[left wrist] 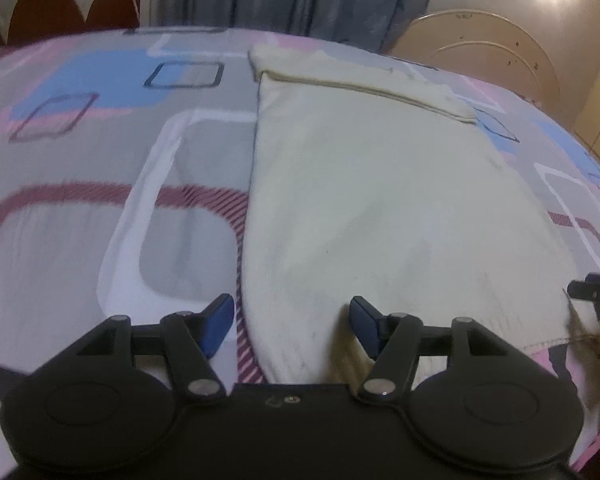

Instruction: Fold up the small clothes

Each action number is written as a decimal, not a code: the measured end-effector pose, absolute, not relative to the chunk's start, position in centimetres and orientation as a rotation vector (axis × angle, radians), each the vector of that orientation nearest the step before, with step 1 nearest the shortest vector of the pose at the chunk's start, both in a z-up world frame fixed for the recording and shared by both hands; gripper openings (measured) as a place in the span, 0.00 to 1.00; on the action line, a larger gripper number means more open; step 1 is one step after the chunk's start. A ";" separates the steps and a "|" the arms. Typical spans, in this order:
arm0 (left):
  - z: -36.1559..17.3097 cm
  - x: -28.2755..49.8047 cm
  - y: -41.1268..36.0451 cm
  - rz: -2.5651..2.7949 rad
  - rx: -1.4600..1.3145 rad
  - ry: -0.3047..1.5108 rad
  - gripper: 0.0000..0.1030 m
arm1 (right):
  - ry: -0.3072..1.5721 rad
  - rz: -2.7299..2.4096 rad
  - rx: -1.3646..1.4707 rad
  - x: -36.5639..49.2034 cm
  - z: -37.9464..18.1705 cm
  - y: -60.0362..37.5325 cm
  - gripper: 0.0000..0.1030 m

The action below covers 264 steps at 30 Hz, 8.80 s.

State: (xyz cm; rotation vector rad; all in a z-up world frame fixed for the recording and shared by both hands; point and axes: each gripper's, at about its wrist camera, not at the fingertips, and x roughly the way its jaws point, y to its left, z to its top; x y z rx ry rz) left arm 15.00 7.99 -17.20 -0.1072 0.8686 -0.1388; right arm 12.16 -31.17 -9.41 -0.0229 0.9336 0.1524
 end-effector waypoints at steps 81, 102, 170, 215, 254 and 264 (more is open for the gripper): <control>-16.0 53.4 4.7 -0.201 -0.222 0.693 0.65 | 0.814 0.270 0.252 53.0 -12.7 -36.3 0.68; -16.4 54.2 6.9 -0.197 -0.253 0.655 0.03 | 0.753 0.304 0.184 53.0 -12.2 -36.0 0.03; -16.8 40.4 0.6 -0.166 -0.090 0.743 0.63 | 0.805 0.334 0.083 39.3 -12.3 -29.1 0.42; -13.8 44.1 -0.1 -0.069 -0.090 0.723 0.71 | 0.800 0.367 0.098 41.7 -9.5 -26.1 0.42; -14.4 38.3 4.5 -0.015 -0.312 0.913 0.79 | 0.873 0.350 -0.020 38.1 -12.1 -25.0 0.43; -17.4 33.6 8.3 0.019 -0.768 0.880 0.76 | 0.851 0.404 0.037 37.4 -11.4 -24.6 0.43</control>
